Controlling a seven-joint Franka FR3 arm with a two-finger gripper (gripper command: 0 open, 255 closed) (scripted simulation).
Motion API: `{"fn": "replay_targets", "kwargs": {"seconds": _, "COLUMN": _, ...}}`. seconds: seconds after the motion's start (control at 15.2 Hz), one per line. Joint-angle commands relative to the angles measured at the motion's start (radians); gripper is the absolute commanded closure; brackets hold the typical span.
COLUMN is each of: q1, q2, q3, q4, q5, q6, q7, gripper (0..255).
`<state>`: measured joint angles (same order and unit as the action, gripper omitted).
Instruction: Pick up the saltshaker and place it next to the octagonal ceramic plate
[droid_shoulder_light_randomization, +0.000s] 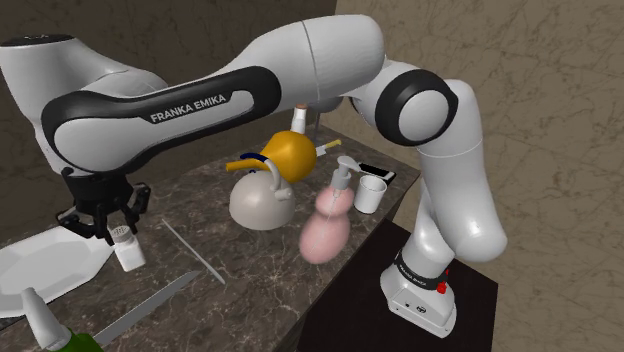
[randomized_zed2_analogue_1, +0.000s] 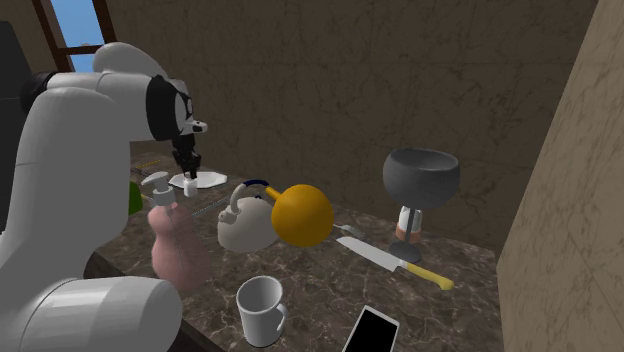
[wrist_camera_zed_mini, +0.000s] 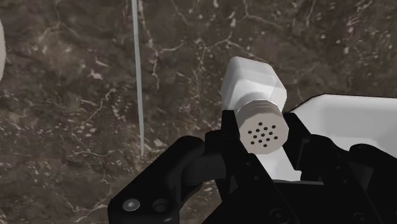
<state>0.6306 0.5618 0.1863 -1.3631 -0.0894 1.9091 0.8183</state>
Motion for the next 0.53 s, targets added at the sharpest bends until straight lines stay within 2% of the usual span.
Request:
{"fn": "replay_targets", "kwargs": {"seconds": 0.0, "q1": 0.0, "q2": 0.006, "q3": -0.001, "q4": -0.017, "q5": -0.001, "q6": 0.023, "q7": 0.001, "gripper": 255}}
{"fn": "replay_targets", "kwargs": {"seconds": 0.46, "q1": 0.0, "q2": 0.011, "q3": -0.001, "q4": -0.028, "q5": -0.002, "q6": 0.039, "q7": 0.001, "gripper": 255}}
